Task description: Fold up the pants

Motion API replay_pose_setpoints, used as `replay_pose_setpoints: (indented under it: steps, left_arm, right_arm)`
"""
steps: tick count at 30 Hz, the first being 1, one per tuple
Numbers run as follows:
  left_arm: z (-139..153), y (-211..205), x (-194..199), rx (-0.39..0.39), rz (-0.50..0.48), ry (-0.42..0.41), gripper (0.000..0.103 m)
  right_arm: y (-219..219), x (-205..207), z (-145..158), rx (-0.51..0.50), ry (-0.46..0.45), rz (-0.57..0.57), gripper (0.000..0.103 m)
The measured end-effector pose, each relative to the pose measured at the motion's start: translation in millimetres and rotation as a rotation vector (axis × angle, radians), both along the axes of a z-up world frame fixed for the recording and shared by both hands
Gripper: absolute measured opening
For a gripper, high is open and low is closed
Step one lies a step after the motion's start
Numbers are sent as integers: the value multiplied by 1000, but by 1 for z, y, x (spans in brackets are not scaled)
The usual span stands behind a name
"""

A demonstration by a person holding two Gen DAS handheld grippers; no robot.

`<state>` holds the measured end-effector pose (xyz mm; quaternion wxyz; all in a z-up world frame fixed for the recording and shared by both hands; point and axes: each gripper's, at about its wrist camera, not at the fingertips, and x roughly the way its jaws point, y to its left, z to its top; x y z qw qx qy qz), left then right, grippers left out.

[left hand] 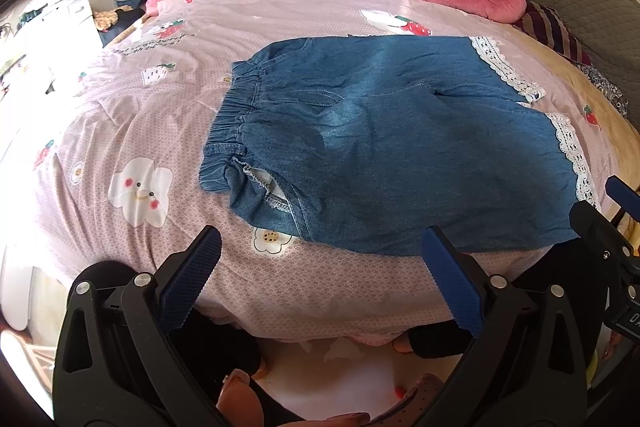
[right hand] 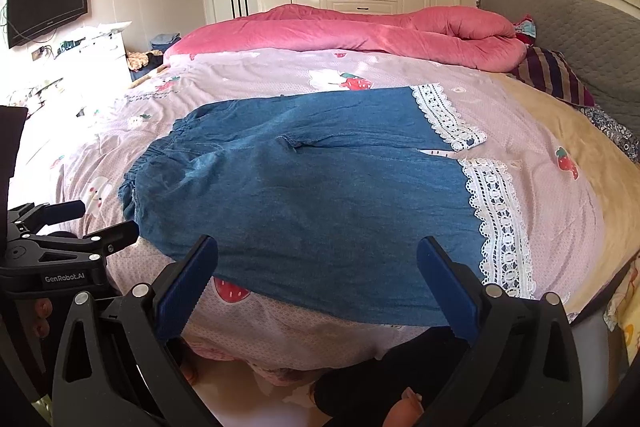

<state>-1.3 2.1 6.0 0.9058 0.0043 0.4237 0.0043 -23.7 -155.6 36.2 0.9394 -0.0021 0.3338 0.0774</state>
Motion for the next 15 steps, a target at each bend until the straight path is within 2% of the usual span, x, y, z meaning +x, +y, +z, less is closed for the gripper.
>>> replay_pose_setpoints:
  steps: [15]
  left_arm:
    - [0, -1, 0, 6, 3, -7, 94]
  right_arm:
    - [2, 0, 0, 1, -3, 6, 99]
